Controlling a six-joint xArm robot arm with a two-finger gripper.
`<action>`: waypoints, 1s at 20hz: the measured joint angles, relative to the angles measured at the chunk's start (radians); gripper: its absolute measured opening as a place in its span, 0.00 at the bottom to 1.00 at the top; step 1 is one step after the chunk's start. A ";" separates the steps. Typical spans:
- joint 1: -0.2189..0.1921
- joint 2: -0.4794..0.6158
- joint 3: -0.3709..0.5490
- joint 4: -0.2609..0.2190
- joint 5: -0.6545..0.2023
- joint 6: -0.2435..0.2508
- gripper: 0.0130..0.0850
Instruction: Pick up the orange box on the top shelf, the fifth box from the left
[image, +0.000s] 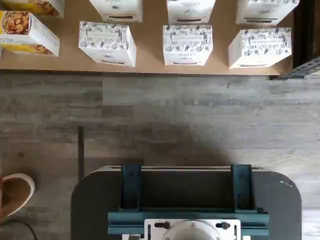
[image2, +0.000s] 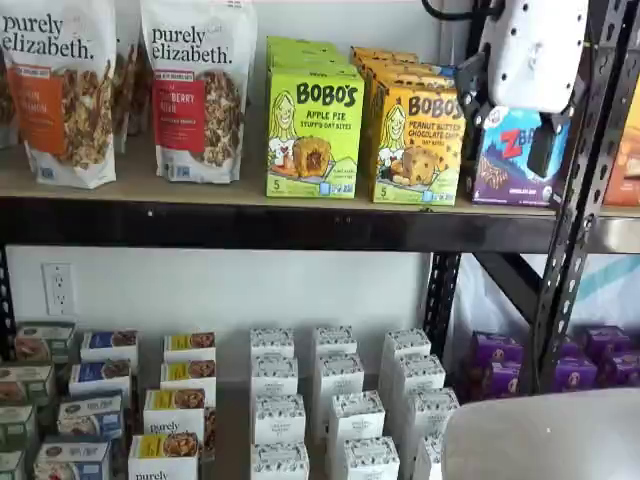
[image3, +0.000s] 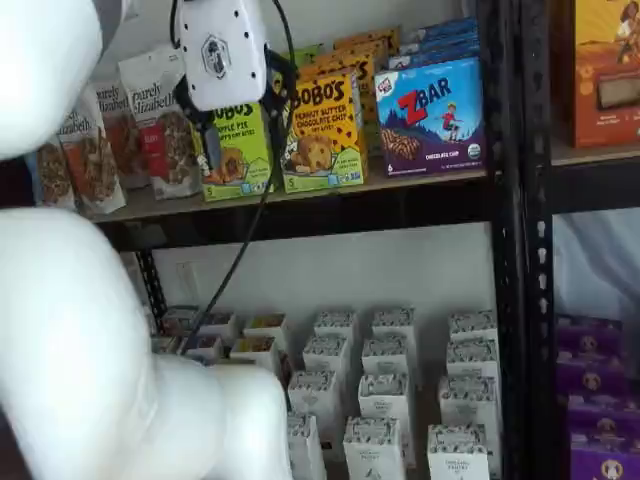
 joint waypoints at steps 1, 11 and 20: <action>0.005 -0.009 0.008 -0.006 -0.015 0.002 1.00; 0.005 -0.025 0.019 -0.017 -0.050 -0.002 1.00; 0.026 0.038 -0.009 -0.046 -0.120 0.010 1.00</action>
